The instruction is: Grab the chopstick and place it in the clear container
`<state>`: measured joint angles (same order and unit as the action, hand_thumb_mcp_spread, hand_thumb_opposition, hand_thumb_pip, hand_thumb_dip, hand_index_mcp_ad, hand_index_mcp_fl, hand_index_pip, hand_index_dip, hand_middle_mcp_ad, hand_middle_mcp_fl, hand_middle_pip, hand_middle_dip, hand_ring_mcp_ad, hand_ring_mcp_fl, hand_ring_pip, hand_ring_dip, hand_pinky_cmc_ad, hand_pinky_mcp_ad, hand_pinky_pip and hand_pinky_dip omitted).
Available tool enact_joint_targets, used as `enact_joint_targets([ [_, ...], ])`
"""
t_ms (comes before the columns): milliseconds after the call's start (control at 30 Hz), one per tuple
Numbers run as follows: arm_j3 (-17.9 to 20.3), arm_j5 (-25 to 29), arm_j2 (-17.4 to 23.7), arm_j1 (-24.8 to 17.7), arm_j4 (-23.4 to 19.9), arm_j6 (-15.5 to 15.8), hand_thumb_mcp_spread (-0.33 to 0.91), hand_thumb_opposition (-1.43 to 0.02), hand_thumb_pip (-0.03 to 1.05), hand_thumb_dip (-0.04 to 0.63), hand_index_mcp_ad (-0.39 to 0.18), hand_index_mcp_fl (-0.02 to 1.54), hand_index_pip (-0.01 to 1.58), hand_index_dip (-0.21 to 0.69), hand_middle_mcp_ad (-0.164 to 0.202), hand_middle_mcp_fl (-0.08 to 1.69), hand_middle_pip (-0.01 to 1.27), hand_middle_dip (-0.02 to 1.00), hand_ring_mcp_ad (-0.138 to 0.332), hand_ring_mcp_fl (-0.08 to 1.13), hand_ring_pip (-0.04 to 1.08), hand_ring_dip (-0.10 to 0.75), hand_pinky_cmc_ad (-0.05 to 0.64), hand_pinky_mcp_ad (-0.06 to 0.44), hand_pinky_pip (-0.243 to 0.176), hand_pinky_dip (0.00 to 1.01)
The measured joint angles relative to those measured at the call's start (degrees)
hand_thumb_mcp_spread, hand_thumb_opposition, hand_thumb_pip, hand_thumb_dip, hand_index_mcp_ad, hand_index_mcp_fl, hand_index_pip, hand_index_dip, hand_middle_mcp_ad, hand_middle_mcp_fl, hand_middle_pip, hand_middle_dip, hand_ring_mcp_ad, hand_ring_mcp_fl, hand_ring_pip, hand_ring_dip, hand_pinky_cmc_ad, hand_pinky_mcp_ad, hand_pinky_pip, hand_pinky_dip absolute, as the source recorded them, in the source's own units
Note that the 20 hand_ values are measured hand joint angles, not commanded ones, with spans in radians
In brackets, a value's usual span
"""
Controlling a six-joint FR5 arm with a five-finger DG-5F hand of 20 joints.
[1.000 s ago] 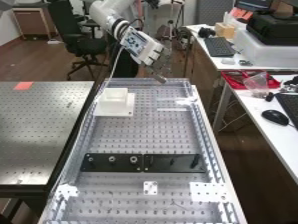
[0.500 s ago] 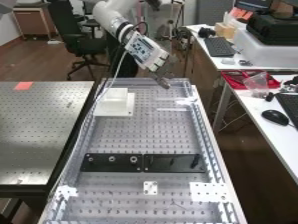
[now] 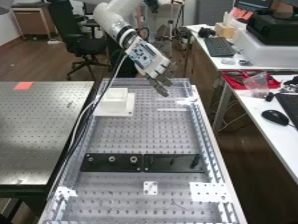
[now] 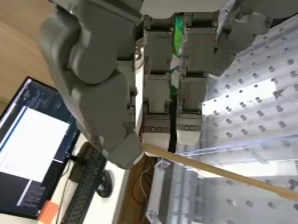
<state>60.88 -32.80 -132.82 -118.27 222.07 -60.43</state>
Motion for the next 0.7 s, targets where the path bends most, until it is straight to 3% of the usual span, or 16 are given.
enact_joint_targets([
  [233, 0.7, -2.1, 0.7, 1.5, -1.2, 2.6, 0.6, -1.04, 0.58, 0.265, -0.152, 0.74, 1.22, -0.042, -0.009, 0.97, 0.65, 0.62, 0.052, 0.92, 0.12, 0.525, 0.328, 0.124, 0.017, 0.33],
  [700, -2.0, -6.7, -1.4, 3.4, -0.8, 2.7, 0.58, -1.05, 0.61, 0.265, -0.147, 0.74, 1.21, -0.04, -0.002, 0.97, 0.65, 0.62, 0.052, 0.92, 0.14, 0.522, 0.33, 0.134, 0.005, 0.36],
])
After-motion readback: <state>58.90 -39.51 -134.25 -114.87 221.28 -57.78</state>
